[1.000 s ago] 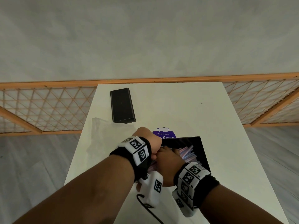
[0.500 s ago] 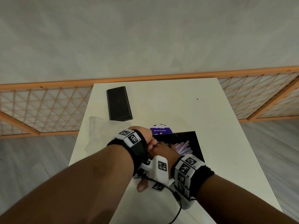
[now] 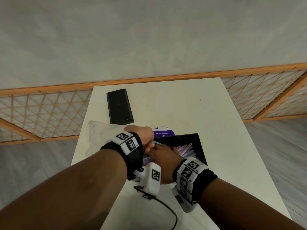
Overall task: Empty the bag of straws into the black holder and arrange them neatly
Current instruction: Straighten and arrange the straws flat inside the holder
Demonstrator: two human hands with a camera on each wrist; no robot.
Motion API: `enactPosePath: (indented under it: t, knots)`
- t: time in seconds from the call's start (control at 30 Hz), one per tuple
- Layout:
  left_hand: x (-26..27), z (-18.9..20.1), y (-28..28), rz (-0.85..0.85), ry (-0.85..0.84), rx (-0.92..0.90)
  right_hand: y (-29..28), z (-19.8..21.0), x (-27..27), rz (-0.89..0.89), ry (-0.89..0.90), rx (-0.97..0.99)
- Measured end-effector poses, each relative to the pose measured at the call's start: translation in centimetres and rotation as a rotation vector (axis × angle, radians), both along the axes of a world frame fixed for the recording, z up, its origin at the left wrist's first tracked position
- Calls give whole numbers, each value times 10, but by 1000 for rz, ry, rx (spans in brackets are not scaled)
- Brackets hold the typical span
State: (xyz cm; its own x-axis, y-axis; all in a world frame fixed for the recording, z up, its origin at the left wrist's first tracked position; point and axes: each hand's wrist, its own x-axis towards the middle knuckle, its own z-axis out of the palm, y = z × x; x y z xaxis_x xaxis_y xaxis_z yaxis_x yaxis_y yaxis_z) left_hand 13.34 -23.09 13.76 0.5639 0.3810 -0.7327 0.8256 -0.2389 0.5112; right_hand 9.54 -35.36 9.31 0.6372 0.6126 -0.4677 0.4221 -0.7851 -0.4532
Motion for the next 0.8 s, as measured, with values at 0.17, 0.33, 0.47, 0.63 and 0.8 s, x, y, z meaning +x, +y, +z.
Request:
enactPosePath:
  t: [0.17,0.33,0.47,0.63,0.8]
  knots:
    - [1,27,16,-117,-101,88,-1,-6,-5,-126,-1,180]
    - [-10,53,35,-371,-55,172,-7,-11,-8,-313,-15,344]
    - [-31,65,53,-476,-37,156,-10,-10,-7,-297,10,311]
    - [-51,66,61,-688,-11,181,-6,-13,-5,-131,-64,149]
    - [-31,59,86,-589,-255,562,1,-11,-4,-111,-61,70]
